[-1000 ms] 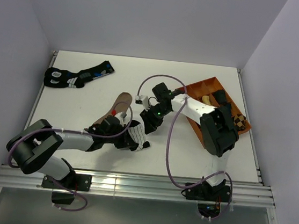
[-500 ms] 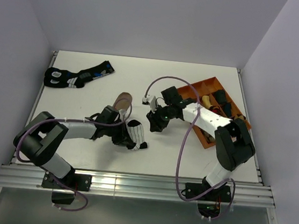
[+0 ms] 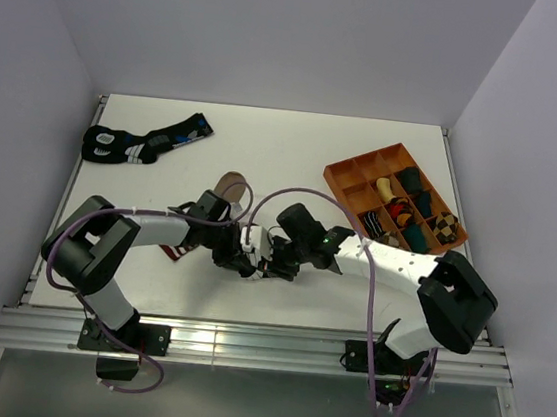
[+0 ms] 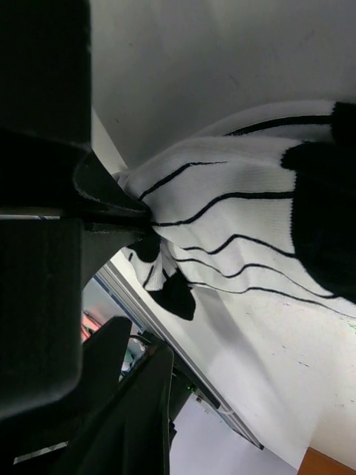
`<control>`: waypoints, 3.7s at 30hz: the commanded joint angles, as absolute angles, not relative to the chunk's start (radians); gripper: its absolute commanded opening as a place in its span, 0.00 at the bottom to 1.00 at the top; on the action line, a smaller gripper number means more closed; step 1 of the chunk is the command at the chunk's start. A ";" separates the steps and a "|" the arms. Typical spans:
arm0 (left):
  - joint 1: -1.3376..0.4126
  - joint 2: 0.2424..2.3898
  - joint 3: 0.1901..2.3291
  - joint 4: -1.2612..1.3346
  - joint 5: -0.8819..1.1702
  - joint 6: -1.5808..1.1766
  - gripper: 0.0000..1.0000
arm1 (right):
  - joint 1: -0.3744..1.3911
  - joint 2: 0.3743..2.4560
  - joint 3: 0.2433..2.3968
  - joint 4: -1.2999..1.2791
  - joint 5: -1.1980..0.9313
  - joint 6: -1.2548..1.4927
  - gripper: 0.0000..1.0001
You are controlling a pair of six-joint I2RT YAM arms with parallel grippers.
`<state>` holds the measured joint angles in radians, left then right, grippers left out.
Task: Roll the socks
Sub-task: Roll the sock at the center of the board.
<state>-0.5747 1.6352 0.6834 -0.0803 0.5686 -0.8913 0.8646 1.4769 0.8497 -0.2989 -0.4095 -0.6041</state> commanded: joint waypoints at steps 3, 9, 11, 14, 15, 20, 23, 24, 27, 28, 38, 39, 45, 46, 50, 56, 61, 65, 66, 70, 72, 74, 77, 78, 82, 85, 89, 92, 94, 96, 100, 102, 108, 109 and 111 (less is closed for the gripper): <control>-0.572 1.672 0.710 -0.117 0.566 -0.861 0.01 | 0.934 1.443 0.793 -0.164 -0.328 -0.669 0.50; -0.571 1.681 0.718 -0.115 0.577 -0.864 0.02 | 0.962 1.474 0.804 -0.138 -0.324 -0.669 0.50; -0.572 1.684 0.722 -0.120 0.577 -0.859 0.02 | 0.966 1.488 0.804 -0.121 -0.318 -0.672 0.50; -0.569 1.689 0.721 -0.114 0.586 -0.859 0.02 | 0.991 1.522 0.819 -0.112 -0.304 -0.673 0.50; -0.568 1.689 0.721 -0.112 0.587 -0.861 0.02 | 0.996 1.538 0.824 -0.109 -0.305 -0.670 0.50; -0.558 1.686 0.716 -0.117 0.594 -0.850 0.03 | 1.009 1.571 0.830 -0.084 -0.305 -0.666 0.48; -0.551 1.684 0.710 -0.106 0.606 -0.850 0.03 | 1.015 1.594 0.842 -0.074 -0.298 -0.658 0.48; -0.548 1.684 0.709 -0.106 0.606 -0.848 0.04 | 1.014 1.609 0.853 -0.074 -0.295 -0.655 0.47; -0.543 1.681 0.698 -0.092 0.617 -0.851 0.04 | 1.014 1.632 0.864 -0.069 -0.295 -0.650 0.46; -0.542 1.680 0.695 -0.087 0.621 -0.851 0.05 | 1.014 1.640 0.870 -0.071 -0.299 -0.647 0.45; -0.523 1.640 0.624 -0.008 0.641 -0.897 0.18 | 1.000 1.695 0.913 -0.121 -0.362 -0.608 0.22; -0.522 1.631 0.603 0.014 0.643 -0.905 0.21 | 0.994 1.704 0.925 -0.127 -0.373 -0.598 0.20; -0.515 1.545 0.506 0.122 0.608 -0.997 0.28 | 0.911 1.753 1.009 -0.244 -0.509 -0.583 0.17; -0.515 1.533 0.499 0.133 0.598 -1.017 0.28 | 0.902 1.761 1.022 -0.279 -0.531 -0.583 0.17; -0.515 1.450 0.447 0.163 0.531 -1.052 0.31 | 0.841 1.810 1.107 -0.385 -0.662 -0.597 0.17; -0.514 1.332 0.381 0.216 0.385 -1.088 0.33 | 0.770 1.939 1.268 -0.610 -0.848 -0.641 0.17; -0.515 1.217 0.310 0.272 0.279 -1.105 0.35 | 0.741 2.043 1.379 -0.785 -0.922 -0.687 0.17; -0.525 1.117 0.310 0.239 0.168 -1.028 0.38 | 0.732 2.129 1.466 -0.883 -0.956 -0.713 0.17; -0.538 1.100 0.310 0.244 0.147 -1.011 0.40 | 0.730 2.143 1.477 -0.902 -0.960 -0.724 0.17; -0.597 1.043 0.295 0.314 0.061 -0.902 0.42 | 0.718 2.238 1.561 -1.040 -1.002 -0.756 0.17; -0.645 1.037 0.287 0.359 0.005 -0.858 0.42 | 0.713 2.264 1.609 -1.078 -1.011 -0.764 0.17; -0.689 1.037 0.264 0.393 -0.035 -0.830 0.42 | 0.707 2.292 1.638 -1.121 -1.034 -0.773 0.17; -0.744 1.048 0.188 0.544 -0.060 -0.804 0.42 | 0.701 2.328 1.675 -1.161 -1.052 -0.782 0.17; -0.752 1.054 0.173 0.572 -0.058 -0.802 0.42 | 0.700 2.336 1.683 -1.169 -1.054 -0.785 0.17; -0.764 1.078 0.108 0.722 -0.017 -0.761 0.42 | 0.696 2.368 1.704 -1.181 -1.060 -0.778 0.17; -0.778 1.081 0.089 0.759 -0.009 -0.733 0.42 | 0.693 2.384 1.710 -1.177 -1.060 -0.765 0.17; -0.779 1.074 0.068 0.805 -0.009 -0.716 0.43 | 0.693 2.393 1.723 -1.177 -1.063 -0.752 0.17; -0.781 1.083 0.077 0.807 0.009 -0.695 0.44 | 0.693 2.399 1.730 -1.177 -1.058 -0.744 0.17; -0.785 1.101 0.083 0.818 0.023 -0.683 0.44 | 0.692 2.402 1.733 -1.184 -1.060 -0.746 0.17; -0.788 1.121 0.087 0.840 0.053 -0.670 0.44 | 0.692 2.404 1.735 -1.184 -1.060 -0.744 0.17; -0.795 1.189 0.095 0.883 0.081 -0.666 0.44 | 0.692 2.404 1.736 -1.184 -1.060 -0.746 0.17; -0.795 1.213 0.097 0.896 0.089 -0.666 0.44 | 0.692 2.404 1.735 -1.183 -1.060 -0.744 0.17; -0.801 1.292 0.101 0.950 0.118 -0.673 0.44 | 0.692 2.410 1.736 -1.184 -1.062 -0.744 0.17; -0.802 1.307 0.103 0.950 0.117 -0.673 0.44 | 0.693 2.408 1.735 -1.186 -1.062 -0.744 0.17; -0.807 1.322 0.101 0.965 0.121 -0.678 0.44 | 0.692 2.408 1.736 -1.186 -1.065 -0.746 0.17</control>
